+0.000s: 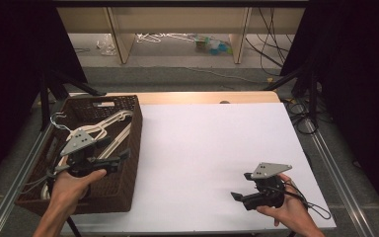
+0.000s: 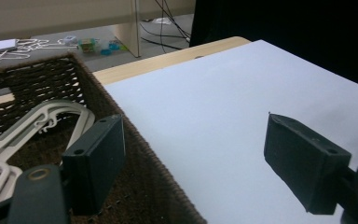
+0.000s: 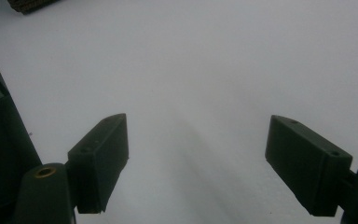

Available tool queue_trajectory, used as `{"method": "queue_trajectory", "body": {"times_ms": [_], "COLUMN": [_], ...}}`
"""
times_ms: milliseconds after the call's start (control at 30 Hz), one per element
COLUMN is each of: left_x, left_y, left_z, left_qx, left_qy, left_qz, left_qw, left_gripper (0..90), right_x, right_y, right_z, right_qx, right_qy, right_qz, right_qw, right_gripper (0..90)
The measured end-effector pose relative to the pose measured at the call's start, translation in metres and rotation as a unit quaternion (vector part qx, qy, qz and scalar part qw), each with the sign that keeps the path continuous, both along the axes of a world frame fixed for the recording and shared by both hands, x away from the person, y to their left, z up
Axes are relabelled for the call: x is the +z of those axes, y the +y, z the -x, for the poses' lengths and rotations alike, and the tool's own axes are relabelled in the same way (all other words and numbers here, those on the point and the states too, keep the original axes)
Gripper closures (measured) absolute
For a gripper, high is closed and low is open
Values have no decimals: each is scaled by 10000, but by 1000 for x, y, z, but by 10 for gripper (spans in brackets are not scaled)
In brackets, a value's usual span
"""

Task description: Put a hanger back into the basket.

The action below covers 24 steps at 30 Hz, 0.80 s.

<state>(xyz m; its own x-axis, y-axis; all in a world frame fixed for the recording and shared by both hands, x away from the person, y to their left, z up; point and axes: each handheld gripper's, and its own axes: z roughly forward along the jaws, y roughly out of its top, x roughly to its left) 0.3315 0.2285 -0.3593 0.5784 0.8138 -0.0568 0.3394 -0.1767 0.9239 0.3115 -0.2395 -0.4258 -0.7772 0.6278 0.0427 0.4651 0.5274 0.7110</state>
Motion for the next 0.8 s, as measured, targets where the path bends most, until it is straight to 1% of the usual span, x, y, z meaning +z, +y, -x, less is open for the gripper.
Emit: {"method": "queue_trajectory", "body": {"times_ms": [33, 67, 100, 133, 167, 267, 367, 433, 467, 567, 633, 700, 733, 767, 800], "left_x": [0, 0, 0, 1, 1, 1, -2, -5, -5, -9, -11, -12, -13, -14, -14], "left_y": [-2, -6, -9, -13, -16, -29, -37, -41, -43, -48, -51, -54, -56, -59, -61], "left_z": [0, 2, 3, 4, 5, 10, 12, 14, 15, 16, 17, 18, 20, 21, 22], "left_qx": [-68, -71, -126, -203, -253, -418, -436, -478, -469, -510, -523, -570, -567, -621, -652], "left_qy": [-68, -60, -84, -114, -150, -236, -190, -169, -162, -184, -145, -186, -142, -146, -143], "left_qz": [-72, -40, -38, -41, -28, -79, -16, 26, 1, -9, 80, 17, 43, 88, 39], "left_qw": [9999, 9999, 9999, 9997, 9996, 9988, 9989, 9987, 9988, 9985, 9985, 9982, 9983, 9979, 9978], "left_gripper": [202, 202, 202, 198, 193, 178, 175, 174, 174, 174, 174, 174, 175, 175, 175], "right_x": [0, 0, 0, -1, 0, 0, -1, -2, -1, -1, -1, 0, 0, -1, -1], "right_y": [0, 0, 1, 0, 1, 2, 1, 1, 0, -1, -1, -1, -1, -1, -1], "right_z": [0, 0, 0, -1, -1, 0, 0, -1, 0, -1, -1, -1, -1, -1, -1], "right_qx": [-9, -6, -5, 16, 31, 3, 15, 43, 23, 18, 9, 12, 2, -8, -5], "right_qy": [-22, -40, -44, -101, -64, -66, -78, -127, -80, -123, -163, -156, -169, -179, -183], "right_qz": [-19, -34, -43, -54, -61, -89, -118, -125, -143, -161, -199, -229, -236, -247, -246], "right_qw": [10000, 10000, 10000, 9999, 10000, 9999, 9999, 9998, 9999, 9998, 9997, 9996, 9996, 9995, 9995], "right_gripper": [221, 220, 219, 219, 219, 217, 216, 215, 213, 211, 209, 208, 208, 207, 207]}}
